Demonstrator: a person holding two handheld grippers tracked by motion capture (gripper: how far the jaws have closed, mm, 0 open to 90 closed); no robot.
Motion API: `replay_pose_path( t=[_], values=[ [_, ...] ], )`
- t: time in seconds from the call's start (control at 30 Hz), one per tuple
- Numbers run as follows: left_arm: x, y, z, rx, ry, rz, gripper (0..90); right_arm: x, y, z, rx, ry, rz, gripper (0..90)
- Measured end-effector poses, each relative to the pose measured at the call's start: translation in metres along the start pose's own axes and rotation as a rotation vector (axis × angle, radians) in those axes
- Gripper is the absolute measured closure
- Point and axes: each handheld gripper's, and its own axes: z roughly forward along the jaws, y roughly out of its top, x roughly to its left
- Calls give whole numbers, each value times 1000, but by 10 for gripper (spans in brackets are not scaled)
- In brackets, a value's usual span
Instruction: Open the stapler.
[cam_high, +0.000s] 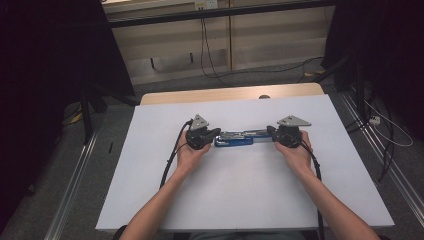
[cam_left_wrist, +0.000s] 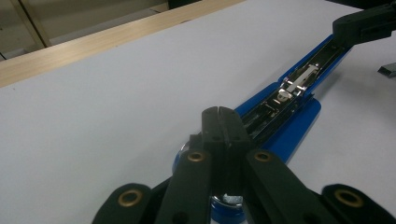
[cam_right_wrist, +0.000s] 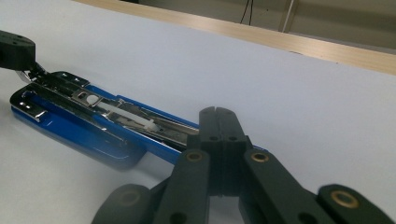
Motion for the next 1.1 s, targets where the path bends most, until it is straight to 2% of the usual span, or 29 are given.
replay_pose_path(
  t=[0.1, 0.17, 0.27, 0.47, 0.6, 0.67, 0.73, 0.87, 0.93, 1.0, 1.1],
  values=[
    [0, 0, 0, 0, -7, -22, 900, 1, 0, 0, 0, 4, -1, 900],
    [0, 2, 0, 5, -4, -7, 900, 1, 0, 0, 0, 7, -1, 900],
    [-1, 2, -1, 7, -3, -12, 899, 2, 0, 0, -4, 13, -9, 900],
    [-5, 6, -5, -5, -8, 8, 837, 2, 1, -1, -24, 23, -3, 900],
    [-6, 7, -7, -2, -5, -6, 802, 1, 2, -3, -38, 32, 9, 890],
    [-6, 7, -8, 2, -11, -13, 792, 0, 2, -4, -43, 33, 17, 833],
    [-6, 7, -9, 6, -1, -4, 744, 0, 3, -5, -53, 40, 18, 819],
    [-6, 8, -11, -1, 27, -27, 583, 1, 5, -7, -73, 51, 22, 734],
    [-5, 8, -13, -7, 38, -33, 516, 1, 6, -7, -78, 60, 23, 658],
    [-5, 9, -16, -21, 57, -32, 433, 1, 7, -7, -82, 47, 16, 528],
    [-4, 11, -20, -39, 89, -23, 346, 1, 7, -7, -92, 41, 11, 400]
  ],
)
